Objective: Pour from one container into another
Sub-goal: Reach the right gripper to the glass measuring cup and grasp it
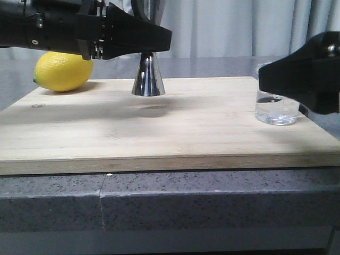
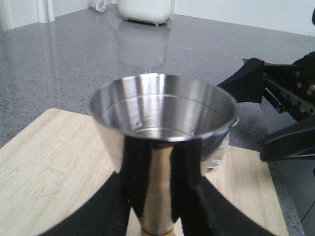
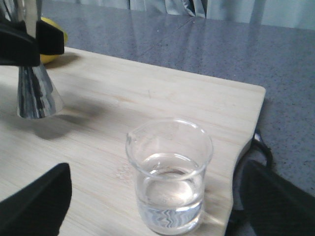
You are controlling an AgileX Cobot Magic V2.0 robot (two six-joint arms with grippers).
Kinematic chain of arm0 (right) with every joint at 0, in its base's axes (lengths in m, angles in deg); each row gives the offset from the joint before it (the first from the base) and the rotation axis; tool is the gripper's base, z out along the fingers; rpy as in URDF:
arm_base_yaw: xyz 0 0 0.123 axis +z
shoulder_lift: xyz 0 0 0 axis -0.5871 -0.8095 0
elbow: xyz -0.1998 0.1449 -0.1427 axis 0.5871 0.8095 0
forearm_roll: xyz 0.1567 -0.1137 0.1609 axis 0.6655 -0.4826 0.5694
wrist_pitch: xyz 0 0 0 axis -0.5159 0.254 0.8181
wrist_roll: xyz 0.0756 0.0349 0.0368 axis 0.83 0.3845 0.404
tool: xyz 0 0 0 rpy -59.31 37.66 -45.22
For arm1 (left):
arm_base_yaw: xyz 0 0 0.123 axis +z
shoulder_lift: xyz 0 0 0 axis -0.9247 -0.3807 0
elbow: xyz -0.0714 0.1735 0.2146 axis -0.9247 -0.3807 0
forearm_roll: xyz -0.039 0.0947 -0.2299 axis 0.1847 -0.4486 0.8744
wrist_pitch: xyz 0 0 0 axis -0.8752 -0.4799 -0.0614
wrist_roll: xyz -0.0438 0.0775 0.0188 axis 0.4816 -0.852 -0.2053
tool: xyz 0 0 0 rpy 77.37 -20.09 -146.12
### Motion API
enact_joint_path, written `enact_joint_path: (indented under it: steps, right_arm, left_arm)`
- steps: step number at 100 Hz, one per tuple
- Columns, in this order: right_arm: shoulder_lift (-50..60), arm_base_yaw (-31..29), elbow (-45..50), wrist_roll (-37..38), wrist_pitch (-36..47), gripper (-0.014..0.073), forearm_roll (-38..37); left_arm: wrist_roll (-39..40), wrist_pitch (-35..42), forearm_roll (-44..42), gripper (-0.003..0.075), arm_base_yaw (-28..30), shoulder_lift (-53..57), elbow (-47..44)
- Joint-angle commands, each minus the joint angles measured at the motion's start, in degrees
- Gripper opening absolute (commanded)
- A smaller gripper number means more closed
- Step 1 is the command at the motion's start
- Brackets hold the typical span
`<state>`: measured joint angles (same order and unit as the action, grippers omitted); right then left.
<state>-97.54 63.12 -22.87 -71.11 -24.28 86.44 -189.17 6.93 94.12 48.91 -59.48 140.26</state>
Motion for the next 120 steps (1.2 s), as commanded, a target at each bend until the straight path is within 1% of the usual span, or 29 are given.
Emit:
enact_joint_path:
  steps: [1,24,38,45,60,67,72,90,97,102,109,120]
  right_arm:
    - [-2.98,-0.07,-1.31,-0.57,7.92,0.0627,-1.03]
    - [-11.38,-0.07,-1.31,-0.14,17.25,0.0627,-1.03]
    - [-13.71,-0.07,-1.31,-0.14,20.87,0.0622,-1.03]
    - [-14.09,-0.07,-1.31,-0.14,21.42,0.0573,-1.03]
    - [-14.09,-0.07,-1.31,-0.14,21.3,0.0369,-1.03]
    - [-14.09,-0.07,-1.31,-0.14,21.3,0.0309,-1.03]
    - [-14.09,-0.07,-1.31,-0.14,21.3,0.0292,-1.03]
    - [-13.97,-0.07,-1.46,-0.14,21.19,0.0291,-1.03]
    - [-13.25,-0.07,-2.55,-0.14,19.92,0.0291,-0.09]
    - [-12.5,-0.07,-4.43,-0.14,17.32,0.0291,0.04]
    - [-10.9,-0.07,-7.98,-0.14,11.2,0.0291,0.04]
    - [-8.58,-0.07,-15.05,-0.14,-1.36,0.0291,0.04]
  left_arm:
    - [0.16,-5.18,5.44,0.0153,-0.6,2.47,1.71]
    - [0.16,-5.18,5.44,0.0153,-0.6,2.47,1.71]
    - [0.16,-5.18,5.44,0.0153,-0.6,2.47,1.71]
    - [0.16,-5.18,5.44,0.0153,-0.6,2.47,1.71]
    - [0.16,-5.18,5.44,0.0148,-0.6,2.47,1.71]
    - [0.16,-5.18,5.44,0.0145,-0.6,2.47,1.71]
    - [0.16,-5.18,5.44,0.0145,-0.6,2.47,1.71]
    - [0.16,-5.18,5.44,0.0145,-0.6,2.47,1.71]
    - [0.16,-5.18,5.44,0.0145,-0.6,2.47,1.71]
    - [0.16,-5.18,5.44,0.0145,-0.6,2.47,1.71]
    - [0.16,-5.18,5.44,0.0145,-0.6,2.47,1.71]
    - [0.16,-5.18,5.44,0.0145,-0.6,2.47,1.71]
